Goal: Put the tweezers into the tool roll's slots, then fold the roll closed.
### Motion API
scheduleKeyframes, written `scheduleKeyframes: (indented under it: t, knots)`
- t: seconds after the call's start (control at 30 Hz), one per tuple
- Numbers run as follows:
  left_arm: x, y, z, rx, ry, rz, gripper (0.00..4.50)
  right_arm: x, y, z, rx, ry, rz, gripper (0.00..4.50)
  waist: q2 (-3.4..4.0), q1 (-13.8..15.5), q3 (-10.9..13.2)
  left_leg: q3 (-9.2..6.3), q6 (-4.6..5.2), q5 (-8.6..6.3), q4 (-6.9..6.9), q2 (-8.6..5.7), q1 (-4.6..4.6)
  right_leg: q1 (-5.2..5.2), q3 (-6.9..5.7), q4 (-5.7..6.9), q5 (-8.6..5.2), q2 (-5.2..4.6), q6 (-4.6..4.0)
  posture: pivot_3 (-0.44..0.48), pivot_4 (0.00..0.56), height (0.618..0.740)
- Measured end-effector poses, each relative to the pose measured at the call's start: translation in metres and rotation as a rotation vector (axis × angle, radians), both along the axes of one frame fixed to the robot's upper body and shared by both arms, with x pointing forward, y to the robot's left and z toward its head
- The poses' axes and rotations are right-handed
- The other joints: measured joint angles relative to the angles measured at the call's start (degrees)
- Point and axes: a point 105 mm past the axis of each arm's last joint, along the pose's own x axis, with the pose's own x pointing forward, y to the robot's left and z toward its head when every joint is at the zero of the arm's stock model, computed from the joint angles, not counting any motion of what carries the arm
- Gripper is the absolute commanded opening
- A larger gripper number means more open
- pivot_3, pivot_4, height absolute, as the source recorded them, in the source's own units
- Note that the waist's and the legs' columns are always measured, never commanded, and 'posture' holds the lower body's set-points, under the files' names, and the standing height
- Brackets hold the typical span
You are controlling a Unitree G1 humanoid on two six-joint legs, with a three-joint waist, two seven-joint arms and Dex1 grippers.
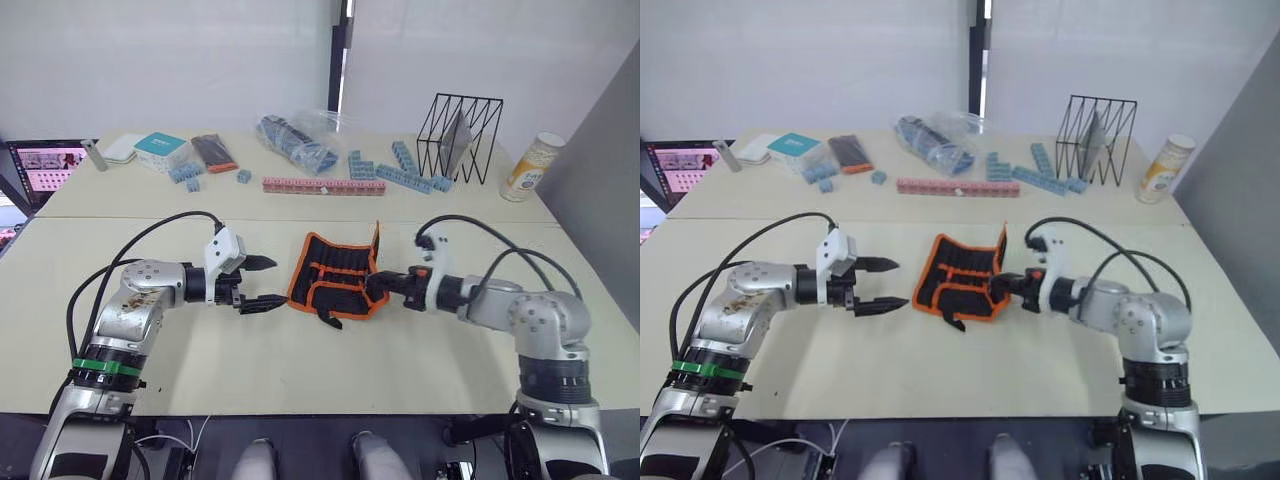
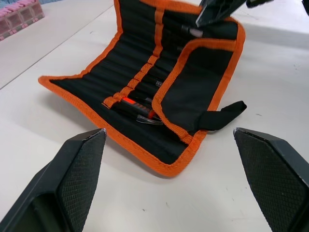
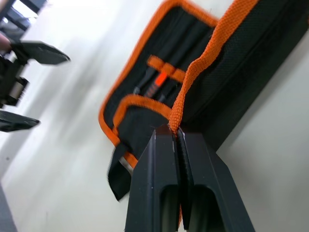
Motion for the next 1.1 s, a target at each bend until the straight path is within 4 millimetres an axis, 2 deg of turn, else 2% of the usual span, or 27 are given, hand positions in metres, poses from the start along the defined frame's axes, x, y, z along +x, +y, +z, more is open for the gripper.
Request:
scheduleKeyframes:
  t: [0.13,0.33,0.57,0.73,0.8,0.9,0.97,1.03,1.1]
  knots:
    - [0.000,0.000,0.000,0.000,0.005,0.003,4.50,0.005,0.017,-0.011,0.010,0.010,-0.027,0.01,0.00,0.00,0.00,0.00,0.00,0.00,0.00,0.00,0.02,0.01,-0.01,0.02,0.00,0.00,0.00,0.000,0.150,0.740]
    - [-0.001,0.000,-0.001,0.001,0.008,0.005,4.50,0.012,0.027,-0.022,0.047,0.046,-0.072,0.01,0.00,-0.01,0.00,-0.01,0.00,0.00,0.00,0.00,0.02,0.01,-0.01,0.03,0.01,0.00,0.01,0.000,0.150,0.740]
    - [-0.002,0.004,-0.002,0.017,0.013,0.012,4.50,0.013,0.034,-0.016,0.194,0.074,-0.071,2.25,0.01,-0.08,0.00,-0.01,0.00,0.00,-0.01,0.01,0.02,0.00,-0.02,0.05,0.02,0.01,0.01,0.000,0.150,0.740]
    - [-0.002,0.005,-0.002,0.018,0.012,0.013,4.50,0.008,0.035,-0.004,0.280,0.054,-0.002,4.04,0.01,-0.03,0.00,-0.01,0.00,0.00,0.00,0.01,0.02,0.01,-0.02,0.04,0.02,0.01,0.01,0.000,0.150,0.740]
    - [-0.001,0.004,-0.002,0.017,0.013,0.016,4.50,0.004,0.034,0.001,0.320,0.044,0.021,4.42,0.01,-0.04,0.00,-0.01,0.00,0.00,0.00,0.01,0.02,0.01,-0.03,0.04,0.01,0.01,0.01,0.000,0.150,0.740]
    - [-0.001,0.003,-0.003,0.013,0.018,0.016,4.50,0.005,0.031,0.007,0.332,-0.005,0.022,4.42,0.01,-0.05,0.00,-0.01,0.00,0.00,0.00,0.01,0.02,0.01,-0.03,0.05,0.01,0.01,0.01,0.000,0.150,0.740]
    - [-0.001,0.003,-0.003,0.010,0.021,0.015,4.50,0.006,0.025,0.020,0.343,-0.092,0.027,4.42,0.01,-0.04,0.01,-0.01,0.00,0.00,0.00,0.01,0.02,0.00,-0.03,0.04,0.01,0.01,0.01,0.000,0.150,0.740]
    - [-0.001,0.001,-0.002,0.003,0.021,0.013,4.50,0.005,0.019,0.036,0.319,-0.206,0.043,3.89,0.02,0.00,0.01,-0.01,0.00,0.00,0.00,0.01,0.02,0.01,-0.03,0.03,0.01,0.01,0.01,0.000,0.150,0.740]
    - [-0.001,-0.001,-0.002,-0.017,0.029,0.008,4.50,0.006,0.009,0.040,0.197,-0.305,0.052,3.32,0.01,0.10,0.01,-0.01,0.00,0.00,0.01,0.00,0.02,0.03,-0.04,-0.01,0.01,0.00,0.01,0.000,0.150,0.740]
